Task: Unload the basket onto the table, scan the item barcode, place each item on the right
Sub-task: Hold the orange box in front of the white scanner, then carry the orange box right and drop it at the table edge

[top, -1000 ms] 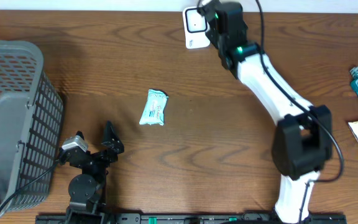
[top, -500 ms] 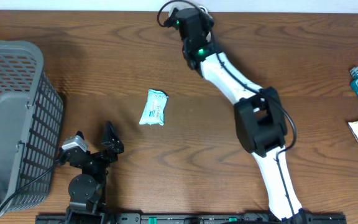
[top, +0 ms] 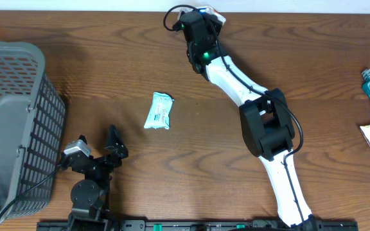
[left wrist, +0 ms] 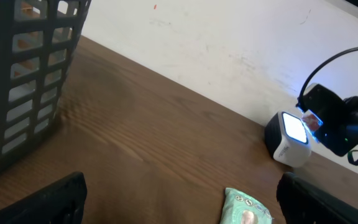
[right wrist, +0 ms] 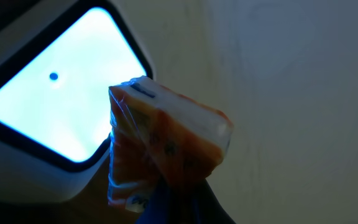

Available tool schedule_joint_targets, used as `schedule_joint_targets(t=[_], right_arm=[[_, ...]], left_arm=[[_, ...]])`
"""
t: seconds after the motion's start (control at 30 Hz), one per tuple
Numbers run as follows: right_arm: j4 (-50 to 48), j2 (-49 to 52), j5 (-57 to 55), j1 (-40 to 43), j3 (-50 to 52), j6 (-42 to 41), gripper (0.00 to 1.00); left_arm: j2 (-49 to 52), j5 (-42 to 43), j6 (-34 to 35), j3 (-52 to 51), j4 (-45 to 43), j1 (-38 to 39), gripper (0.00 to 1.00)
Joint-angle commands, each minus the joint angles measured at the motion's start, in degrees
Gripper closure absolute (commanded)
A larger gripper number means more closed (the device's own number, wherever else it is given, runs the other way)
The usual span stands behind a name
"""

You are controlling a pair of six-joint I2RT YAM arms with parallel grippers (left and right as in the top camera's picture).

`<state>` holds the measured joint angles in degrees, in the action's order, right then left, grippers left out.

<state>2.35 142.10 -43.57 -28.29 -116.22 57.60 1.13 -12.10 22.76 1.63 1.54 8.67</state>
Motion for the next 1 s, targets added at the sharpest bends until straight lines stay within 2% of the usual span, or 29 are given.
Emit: schedule_joint_targets(t=[0.0, 0.17, 0.47, 0.73, 0.87, 0.97], right_arm=[[2.1, -3.6, -1.9, 0.5, -1.4, -1.1, 0.99], [9.3, -9.2, -0.5, 1.9, -1.3, -6.1, 0.99], [25.4, -21.0, -1.0, 8.3, -1.3, -23.0, 0.99], [39.9, -23.8, -0.8, 20.5, -1.2, -44.2, 0.99], [45.4, -23.7, 4.5, 27.6, 0.8, -54.2, 0.99], [46.8, -23.7, 9.3, 33.4, 3.9, -58.6, 0.99]], left_arm=[[-0.1, -0.3, 0.5, -1.2, 1.9, -0.2, 0.02], [-0.1, -0.3, 0.5, -1.2, 1.9, -0.2, 0.02], [-0.1, -0.3, 0.5, -1.2, 1.9, -0.2, 0.02], [-0.1, -0.3, 0.5, -1.2, 1.9, -0.2, 0.02], [-0.1, -0.3, 0.5, -1.2, 1.9, -0.2, 0.02], [-0.1, -0.3, 0.5, -1.2, 1.9, -0.2, 0.02]])
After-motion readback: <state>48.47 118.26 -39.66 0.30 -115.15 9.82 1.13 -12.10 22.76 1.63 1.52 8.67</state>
